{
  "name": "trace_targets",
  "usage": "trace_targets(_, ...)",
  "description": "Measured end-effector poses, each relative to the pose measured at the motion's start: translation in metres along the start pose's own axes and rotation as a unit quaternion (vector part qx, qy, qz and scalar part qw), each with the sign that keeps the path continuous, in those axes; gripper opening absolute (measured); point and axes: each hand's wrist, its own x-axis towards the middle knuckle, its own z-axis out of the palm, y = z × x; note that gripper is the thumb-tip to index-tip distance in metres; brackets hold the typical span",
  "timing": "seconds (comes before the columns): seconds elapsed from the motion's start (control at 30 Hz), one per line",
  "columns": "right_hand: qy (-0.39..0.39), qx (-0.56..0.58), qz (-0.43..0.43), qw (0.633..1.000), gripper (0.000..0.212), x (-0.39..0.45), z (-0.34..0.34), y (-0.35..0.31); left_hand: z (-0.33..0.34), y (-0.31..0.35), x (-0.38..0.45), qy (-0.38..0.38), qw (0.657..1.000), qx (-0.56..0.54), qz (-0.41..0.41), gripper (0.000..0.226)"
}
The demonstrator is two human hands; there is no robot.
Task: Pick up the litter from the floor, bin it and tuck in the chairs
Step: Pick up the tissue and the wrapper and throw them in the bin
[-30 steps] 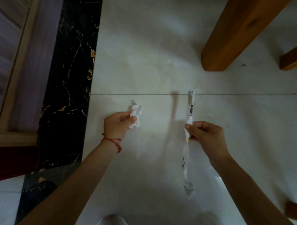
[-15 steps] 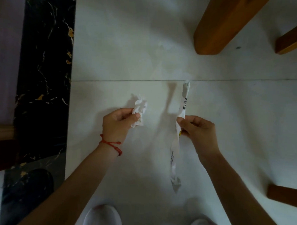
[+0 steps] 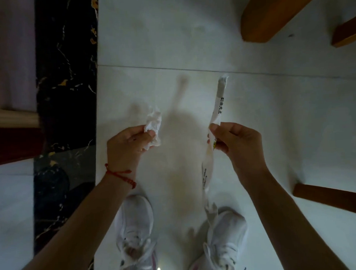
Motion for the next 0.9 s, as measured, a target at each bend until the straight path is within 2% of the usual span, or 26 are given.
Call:
trace_targets(0.43,-0.030,-0.019,0.006,0.999,0.015,-0.134,0.007,-0.116,-0.039,0.130,-0.128,0.014,0.999,-0.033,-0.034,0.017)
trace_targets(0.63,-0.020,-0.013,-0.002,1.000,0.012,-0.206,0.010,-0.193,-0.053,0.216,-0.191,0.004,0.999,-0.033,-0.024,0.015)
trace_targets(0.9,0.000,-0.034,-0.055,0.998,0.011,-0.301,0.017,-0.310,-0.069,0.337,-0.273,0.013,0.997,-0.072,-0.011,0.017)
